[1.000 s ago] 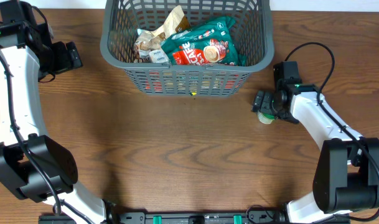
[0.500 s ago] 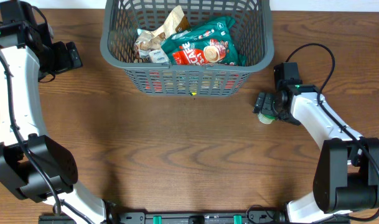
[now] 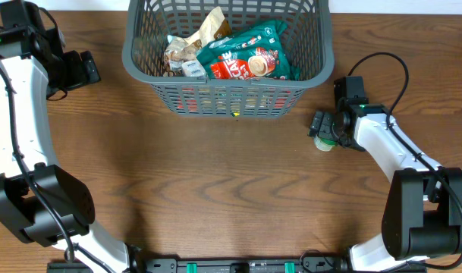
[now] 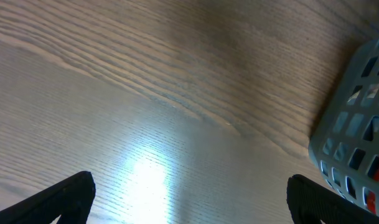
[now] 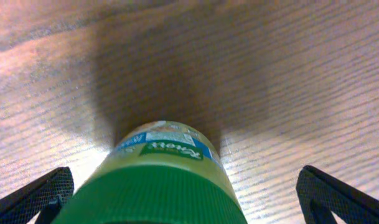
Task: Pack container
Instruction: 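Lower the right gripper over the green-lidded jar and grasp it, then lift the jar and carry it over the basket with the right gripper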
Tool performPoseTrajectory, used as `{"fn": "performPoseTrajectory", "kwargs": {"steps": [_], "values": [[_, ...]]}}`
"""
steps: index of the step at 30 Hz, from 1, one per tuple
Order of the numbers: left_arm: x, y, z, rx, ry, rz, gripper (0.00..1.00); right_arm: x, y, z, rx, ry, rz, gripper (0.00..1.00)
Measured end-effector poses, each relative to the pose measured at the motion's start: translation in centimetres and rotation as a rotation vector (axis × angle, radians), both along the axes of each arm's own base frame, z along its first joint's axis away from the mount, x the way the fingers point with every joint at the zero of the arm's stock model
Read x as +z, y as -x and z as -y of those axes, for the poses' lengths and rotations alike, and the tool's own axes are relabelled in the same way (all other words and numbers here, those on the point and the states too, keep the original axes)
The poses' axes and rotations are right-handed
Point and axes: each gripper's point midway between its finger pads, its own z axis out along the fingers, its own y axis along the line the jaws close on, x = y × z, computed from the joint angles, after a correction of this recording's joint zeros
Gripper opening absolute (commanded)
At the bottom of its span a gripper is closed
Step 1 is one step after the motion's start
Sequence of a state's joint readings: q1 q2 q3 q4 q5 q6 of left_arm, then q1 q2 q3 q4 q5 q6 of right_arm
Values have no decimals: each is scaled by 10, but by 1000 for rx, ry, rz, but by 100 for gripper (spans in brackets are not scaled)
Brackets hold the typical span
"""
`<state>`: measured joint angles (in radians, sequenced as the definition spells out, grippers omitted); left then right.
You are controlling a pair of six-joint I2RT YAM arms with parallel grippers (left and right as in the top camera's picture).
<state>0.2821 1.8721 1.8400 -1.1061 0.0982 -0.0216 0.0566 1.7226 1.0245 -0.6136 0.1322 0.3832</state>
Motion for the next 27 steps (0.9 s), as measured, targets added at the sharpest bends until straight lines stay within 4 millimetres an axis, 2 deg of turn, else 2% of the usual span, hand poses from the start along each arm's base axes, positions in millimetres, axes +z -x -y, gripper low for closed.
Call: {"fn": "performPoseTrajectory", "kwargs": {"steps": [5, 12, 15, 19, 20, 23, 27], "values": [[0, 0, 0, 0, 0, 0, 98, -16, 4, 0, 0, 1, -47, 99], [0, 0, 0, 0, 0, 0, 99, -16, 1, -1, 1, -1, -42, 97], [0, 0, 0, 0, 0, 0, 99, -16, 1, 0, 2, -1, -40, 86], [0, 0, 0, 0, 0, 0, 99, -15, -2, -1, 1, -8, -32, 53], [0, 0, 0, 0, 0, 0, 99, -15, -1, -1, -1, -6, -34, 49], [0, 0, 0, 0, 0, 0, 99, -15, -7, 0, -7, -5, -17, 45], [0, 0, 0, 0, 0, 0, 99, -14, -7, -1, -7, -5, -17, 27]]}}
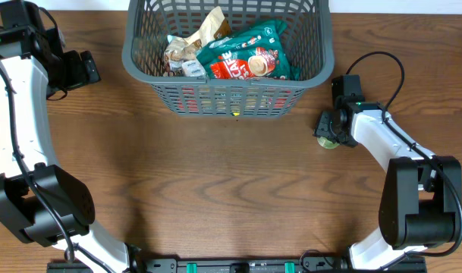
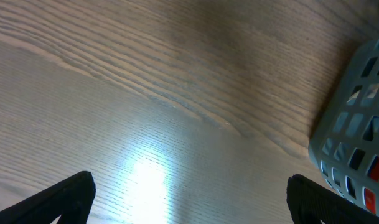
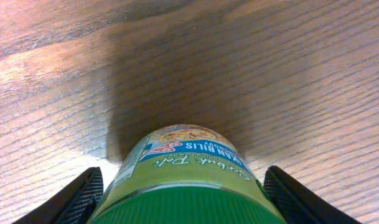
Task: Pack container
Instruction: 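Lift the jar and carry it over the basket with the right gripper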
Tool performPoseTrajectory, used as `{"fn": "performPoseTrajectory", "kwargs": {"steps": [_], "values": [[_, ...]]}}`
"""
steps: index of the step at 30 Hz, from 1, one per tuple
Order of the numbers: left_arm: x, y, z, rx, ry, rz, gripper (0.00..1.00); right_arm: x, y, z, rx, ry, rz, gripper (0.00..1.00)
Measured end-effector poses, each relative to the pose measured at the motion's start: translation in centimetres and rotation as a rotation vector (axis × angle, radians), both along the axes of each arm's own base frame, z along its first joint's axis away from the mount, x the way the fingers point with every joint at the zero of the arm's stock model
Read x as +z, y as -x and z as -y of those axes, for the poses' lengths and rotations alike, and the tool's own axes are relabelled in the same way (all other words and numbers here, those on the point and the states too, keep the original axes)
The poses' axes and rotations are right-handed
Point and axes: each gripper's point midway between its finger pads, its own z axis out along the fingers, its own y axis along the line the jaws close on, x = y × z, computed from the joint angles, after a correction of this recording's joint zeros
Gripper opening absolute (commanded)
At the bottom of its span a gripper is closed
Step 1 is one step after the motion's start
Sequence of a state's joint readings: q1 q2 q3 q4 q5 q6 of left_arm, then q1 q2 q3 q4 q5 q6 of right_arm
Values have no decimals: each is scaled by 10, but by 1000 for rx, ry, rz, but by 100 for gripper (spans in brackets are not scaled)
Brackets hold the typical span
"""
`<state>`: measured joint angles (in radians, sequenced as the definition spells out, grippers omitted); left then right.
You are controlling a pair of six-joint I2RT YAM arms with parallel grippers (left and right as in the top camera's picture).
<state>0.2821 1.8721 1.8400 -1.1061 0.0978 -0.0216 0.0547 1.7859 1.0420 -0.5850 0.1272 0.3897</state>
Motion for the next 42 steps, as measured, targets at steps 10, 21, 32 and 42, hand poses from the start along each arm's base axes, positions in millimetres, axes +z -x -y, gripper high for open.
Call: {"fn": "performPoseTrajectory", "kwargs": {"steps": [10, 21, 32, 42], "values": [[0, 0, 0, 0, 0, 0, 99, 24, -9, 4, -18, -17, -6, 1], [0, 0, 0, 0, 0, 0, 99, 195, -60, 51, -71, 39, 272, 1], [0, 0, 0, 0, 0, 0, 99, 377, -71, -29, 332, 24, 633, 1], [0, -1, 5, -10, 28, 8, 99, 422, -59, -125, 788, -25, 755, 1]]}}
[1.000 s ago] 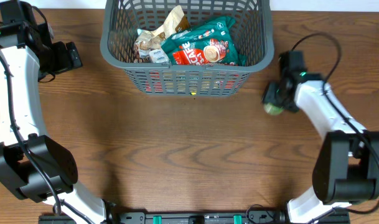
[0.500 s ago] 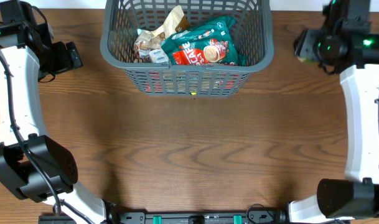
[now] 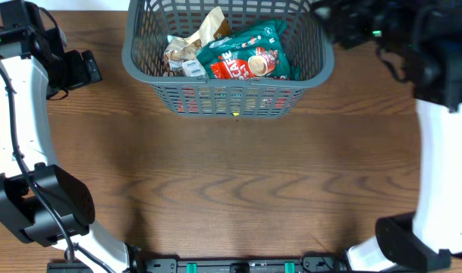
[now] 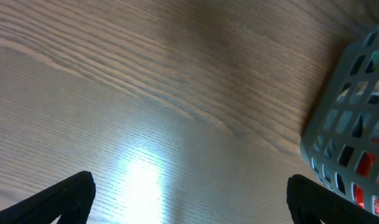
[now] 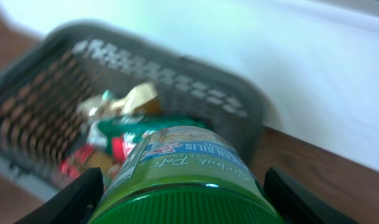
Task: Pack container
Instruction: 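Lift the jar and carry it over the basket with the right gripper, then lower the jar into the basket and open the right gripper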
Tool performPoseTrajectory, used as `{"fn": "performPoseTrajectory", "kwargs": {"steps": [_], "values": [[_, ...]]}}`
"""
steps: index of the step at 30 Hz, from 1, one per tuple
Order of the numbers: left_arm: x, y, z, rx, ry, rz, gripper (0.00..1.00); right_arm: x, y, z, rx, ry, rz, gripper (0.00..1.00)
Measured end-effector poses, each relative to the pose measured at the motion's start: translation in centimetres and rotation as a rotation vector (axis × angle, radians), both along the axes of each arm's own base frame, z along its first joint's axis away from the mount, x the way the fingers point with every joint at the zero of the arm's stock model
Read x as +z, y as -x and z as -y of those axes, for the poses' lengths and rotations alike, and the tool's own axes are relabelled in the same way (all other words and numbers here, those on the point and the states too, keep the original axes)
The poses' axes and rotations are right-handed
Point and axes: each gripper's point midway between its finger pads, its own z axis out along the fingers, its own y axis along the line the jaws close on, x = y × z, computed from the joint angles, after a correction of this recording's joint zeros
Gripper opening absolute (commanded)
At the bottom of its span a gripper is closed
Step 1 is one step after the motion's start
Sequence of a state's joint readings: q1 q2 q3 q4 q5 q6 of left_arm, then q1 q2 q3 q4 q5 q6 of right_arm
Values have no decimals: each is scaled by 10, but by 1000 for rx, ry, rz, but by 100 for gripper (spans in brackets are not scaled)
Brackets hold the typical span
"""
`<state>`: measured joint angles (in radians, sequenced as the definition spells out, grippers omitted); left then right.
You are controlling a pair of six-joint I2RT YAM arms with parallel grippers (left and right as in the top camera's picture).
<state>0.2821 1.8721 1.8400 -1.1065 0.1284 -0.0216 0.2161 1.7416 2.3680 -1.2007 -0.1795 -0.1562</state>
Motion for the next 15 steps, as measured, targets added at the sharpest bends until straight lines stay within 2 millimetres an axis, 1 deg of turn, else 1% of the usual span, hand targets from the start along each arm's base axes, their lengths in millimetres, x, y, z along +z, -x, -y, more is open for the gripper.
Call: {"fn": "performPoseTrajectory", "kwargs": {"steps": [3, 7, 11, 13, 15], "values": [[0, 0, 0, 0, 0, 0, 99, -36, -19, -31, 110, 106, -36, 1], [0, 0, 0, 0, 0, 0, 99, -77, -50, -59, 174, 196, -53, 1], [0, 0, 0, 0, 0, 1, 99, -110, -70, -71, 200, 247, -82, 1], [0, 0, 0, 0, 0, 1, 99, -122, -75, -72, 210, 268, -97, 0], [0, 0, 0, -1, 1, 1, 99, -134, -79, -74, 226, 293, -113, 1]]}}
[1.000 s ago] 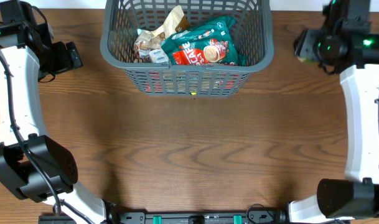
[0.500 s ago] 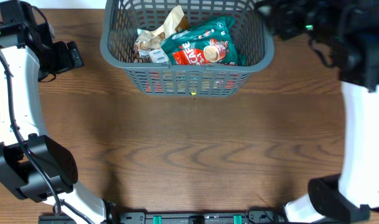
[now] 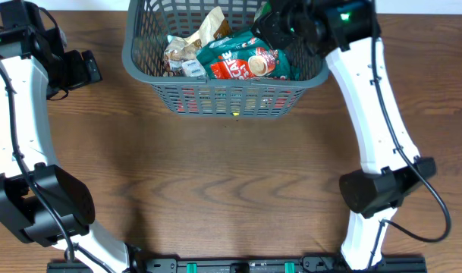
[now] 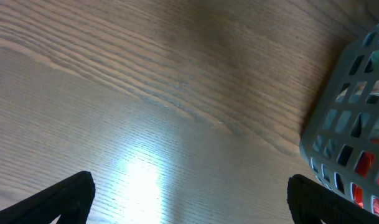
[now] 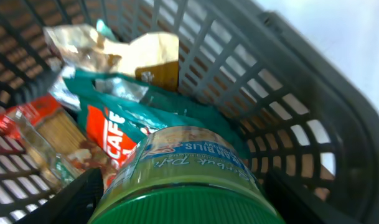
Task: Pack container
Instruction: 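Lower the jar into the basket and open the right gripper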
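The grey mesh basket [image 3: 227,97] stands at the table's far middle, holding a green coffee packet [image 3: 242,57] and tan snack packets [image 3: 193,42]. My right gripper [image 3: 280,21] hangs over the basket's right side, shut on a green-lidded jar [image 5: 186,177]. In the right wrist view the jar sits just above the green packet [image 5: 117,127], inside the basket walls [image 5: 264,93]. From overhead the jar is mostly hidden under the gripper. My left gripper [image 3: 83,70] stands open and empty to the left of the basket, its dark fingertips [image 4: 71,194] wide apart over bare wood.
The basket's corner [image 4: 354,130] shows at the right edge of the left wrist view, with red packaging behind the mesh. The right arm [image 3: 375,98] runs down the table's right side. A white wall lies behind the basket.
My right gripper has moved with the jar from beyond the basket's right rim to above its contents, inside the walls. The left arm has stayed where it was.
The jar lay on the table right of the basket with my right gripper open around it. The gripper then shut on it. Later the jar was held high near the basket's far right corner, and now it hangs inside the basket.
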Tool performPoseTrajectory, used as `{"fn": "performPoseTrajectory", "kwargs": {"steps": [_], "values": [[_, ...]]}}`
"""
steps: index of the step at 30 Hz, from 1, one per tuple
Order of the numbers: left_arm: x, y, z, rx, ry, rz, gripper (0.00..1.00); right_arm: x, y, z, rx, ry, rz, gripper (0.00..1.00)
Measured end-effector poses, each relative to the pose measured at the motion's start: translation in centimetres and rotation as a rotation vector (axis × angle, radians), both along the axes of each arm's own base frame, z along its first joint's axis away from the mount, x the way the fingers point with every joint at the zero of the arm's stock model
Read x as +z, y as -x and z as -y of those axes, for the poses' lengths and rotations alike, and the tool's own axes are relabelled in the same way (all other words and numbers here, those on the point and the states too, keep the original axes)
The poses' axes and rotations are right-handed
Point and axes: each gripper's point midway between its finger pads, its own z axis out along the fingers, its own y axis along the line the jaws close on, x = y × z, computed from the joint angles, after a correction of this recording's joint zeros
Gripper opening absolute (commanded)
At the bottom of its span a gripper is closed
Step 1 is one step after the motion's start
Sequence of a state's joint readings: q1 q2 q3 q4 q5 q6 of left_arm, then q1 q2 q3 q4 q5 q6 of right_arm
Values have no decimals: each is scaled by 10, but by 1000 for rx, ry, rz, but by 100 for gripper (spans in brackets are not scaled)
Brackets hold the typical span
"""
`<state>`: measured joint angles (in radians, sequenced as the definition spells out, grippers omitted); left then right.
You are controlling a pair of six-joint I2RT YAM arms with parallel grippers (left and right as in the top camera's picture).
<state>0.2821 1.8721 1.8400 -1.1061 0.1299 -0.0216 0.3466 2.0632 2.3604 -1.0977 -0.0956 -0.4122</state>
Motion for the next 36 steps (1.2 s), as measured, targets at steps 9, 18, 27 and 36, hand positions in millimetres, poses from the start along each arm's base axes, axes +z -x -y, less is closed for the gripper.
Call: {"fn": "performPoseTrajectory", "kwargs": {"steps": [9, 18, 27, 36], "values": [[0, 0, 0, -1, 1, 2, 99, -65, -5, -11, 65, 43, -146, 1], [1, -1, 0, -1, 0, 6, 99, -102, 2, -20, 105, 63, -250, 1], [1, -2, 0, -1, 0, 7, 98, -100, 10, -37, 167, 18, -261, 1], [1, -2, 0, -1, 0, 7, 99, -90, 21, -72, 278, -79, -255, 1]]}}
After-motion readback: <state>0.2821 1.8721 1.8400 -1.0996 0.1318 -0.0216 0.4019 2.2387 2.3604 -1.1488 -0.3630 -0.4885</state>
